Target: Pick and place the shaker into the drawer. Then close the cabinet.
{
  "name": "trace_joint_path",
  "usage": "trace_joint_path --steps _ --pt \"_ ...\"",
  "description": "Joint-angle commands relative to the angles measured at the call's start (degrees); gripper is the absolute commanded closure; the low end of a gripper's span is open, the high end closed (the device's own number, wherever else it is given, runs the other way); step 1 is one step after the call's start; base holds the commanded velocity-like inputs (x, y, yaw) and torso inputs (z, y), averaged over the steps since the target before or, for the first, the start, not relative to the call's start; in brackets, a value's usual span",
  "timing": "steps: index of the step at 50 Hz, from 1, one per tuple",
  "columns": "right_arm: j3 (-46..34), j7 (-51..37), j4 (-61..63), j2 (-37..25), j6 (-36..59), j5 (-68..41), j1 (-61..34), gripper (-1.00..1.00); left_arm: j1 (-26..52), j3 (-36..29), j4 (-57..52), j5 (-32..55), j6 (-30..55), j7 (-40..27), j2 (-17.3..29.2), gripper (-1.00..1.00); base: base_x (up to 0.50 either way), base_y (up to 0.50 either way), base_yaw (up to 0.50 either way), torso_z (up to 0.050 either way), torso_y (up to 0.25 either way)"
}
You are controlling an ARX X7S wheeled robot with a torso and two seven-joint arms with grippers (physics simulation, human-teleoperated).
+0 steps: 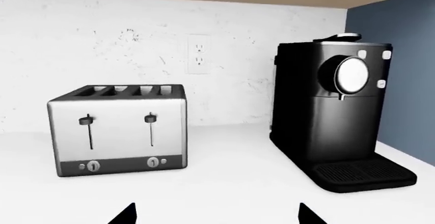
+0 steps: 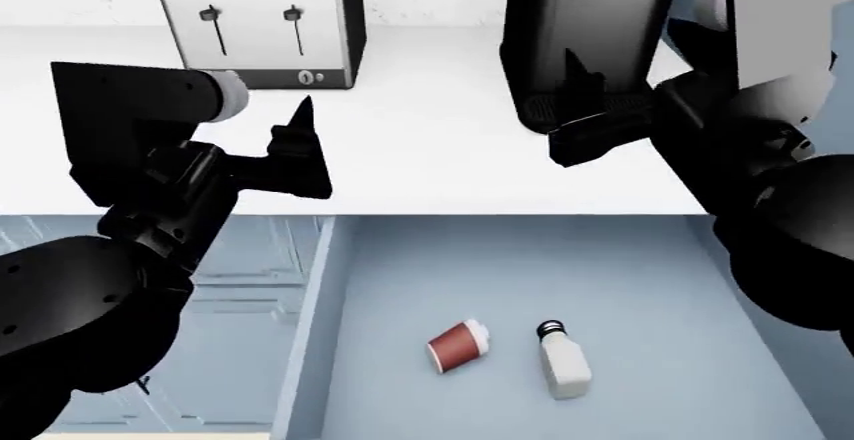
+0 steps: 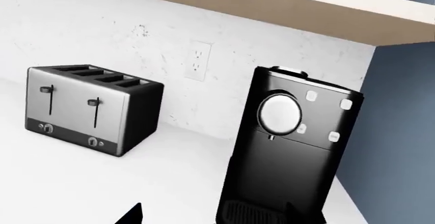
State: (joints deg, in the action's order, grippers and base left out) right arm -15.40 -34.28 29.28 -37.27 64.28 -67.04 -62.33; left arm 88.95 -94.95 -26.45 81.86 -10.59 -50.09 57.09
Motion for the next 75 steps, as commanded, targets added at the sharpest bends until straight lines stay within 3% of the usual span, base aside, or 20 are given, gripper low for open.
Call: trace_joint_path --steps 1,67,71,75 --pt "0.5 -1.2 1.6 0.4 -0.5 -0.3 -0.7 -1.00 -0.6 0.7 0.3 0.3 -1.1 -1.8 0.4 -1.00 0.00 0.50 0.00 0.000 0.000" --pt "-4.1 1.3 0.9 0.2 -4.0 3.6 3.8 -1.00 -5.7 0.2 0.2 -2.2 -2.2 -2.1 -0.9 -1.00 -0.12 0.50 0.00 0.000 0.000" --pt "-4.5 3.1 -1.9 1.3 -7.0 5.8 5.8 -1.00 -7.4 -0.4 2.6 -3.4 -2.8 -1.8 -2.9 -1.00 0.00 0.24 0.00 0.000 0.000" --pt "-8.7 8.7 -10.3 4.7 -13.7 13.3 8.0 -1.00 -12.6 -1.3 13.2 -3.8 -5.2 -0.6 -9.0 -1.00 0.00 0.00 0.00 0.000 0.000"
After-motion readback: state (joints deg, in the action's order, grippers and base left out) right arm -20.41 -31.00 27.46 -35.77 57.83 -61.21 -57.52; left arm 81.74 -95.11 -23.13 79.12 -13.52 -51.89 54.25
